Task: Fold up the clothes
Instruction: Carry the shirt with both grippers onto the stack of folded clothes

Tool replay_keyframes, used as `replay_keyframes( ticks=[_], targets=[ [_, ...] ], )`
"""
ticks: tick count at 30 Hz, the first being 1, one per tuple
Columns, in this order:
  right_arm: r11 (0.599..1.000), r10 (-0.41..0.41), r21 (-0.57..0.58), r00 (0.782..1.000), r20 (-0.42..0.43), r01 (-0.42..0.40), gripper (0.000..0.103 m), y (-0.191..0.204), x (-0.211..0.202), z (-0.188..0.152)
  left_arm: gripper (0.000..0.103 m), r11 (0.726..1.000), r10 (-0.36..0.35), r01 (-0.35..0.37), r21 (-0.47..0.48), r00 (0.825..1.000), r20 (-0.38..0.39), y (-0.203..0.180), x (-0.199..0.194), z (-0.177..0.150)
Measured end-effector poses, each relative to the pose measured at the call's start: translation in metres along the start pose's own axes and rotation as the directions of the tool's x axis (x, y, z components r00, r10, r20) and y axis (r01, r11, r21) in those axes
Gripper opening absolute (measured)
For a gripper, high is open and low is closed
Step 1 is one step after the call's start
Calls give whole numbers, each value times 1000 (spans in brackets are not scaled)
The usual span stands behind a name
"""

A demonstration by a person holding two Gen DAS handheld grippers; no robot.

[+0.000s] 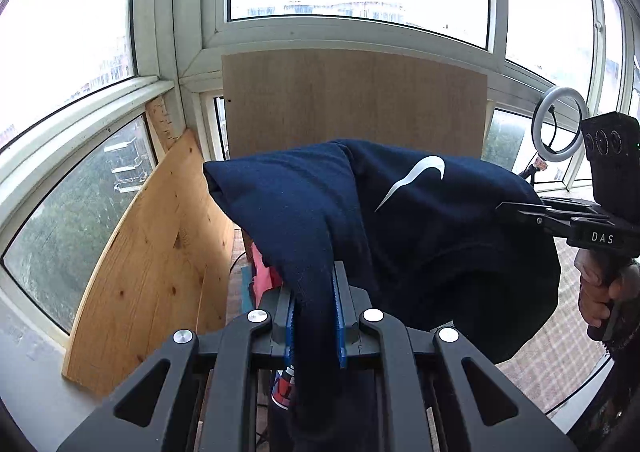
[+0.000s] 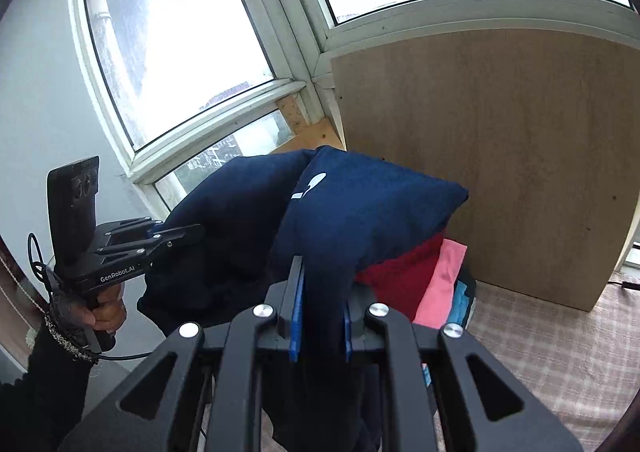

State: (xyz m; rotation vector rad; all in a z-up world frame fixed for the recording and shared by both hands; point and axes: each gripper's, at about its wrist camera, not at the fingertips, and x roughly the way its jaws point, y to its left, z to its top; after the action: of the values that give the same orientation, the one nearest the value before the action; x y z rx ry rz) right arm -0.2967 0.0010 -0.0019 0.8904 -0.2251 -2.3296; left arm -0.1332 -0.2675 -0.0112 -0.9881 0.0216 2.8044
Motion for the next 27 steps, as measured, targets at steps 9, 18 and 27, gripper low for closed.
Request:
replay_keyframes(
  ticks=[9,18,27],
  targets=[
    [991,-42,118,990,-136,58,18,-40,62,-12,22,999,32,-37,-16,973,-231,47,112,-37],
    [991,-55,116,997,-57,61,31,-55,52,26,33,991,94,-103,-89,991,-92,54,70,-11],
    [987,-151,26,967,-207,160,29,-87,155,63,38,996,73,-59,67,970,-232,16,178,24]
  ],
)
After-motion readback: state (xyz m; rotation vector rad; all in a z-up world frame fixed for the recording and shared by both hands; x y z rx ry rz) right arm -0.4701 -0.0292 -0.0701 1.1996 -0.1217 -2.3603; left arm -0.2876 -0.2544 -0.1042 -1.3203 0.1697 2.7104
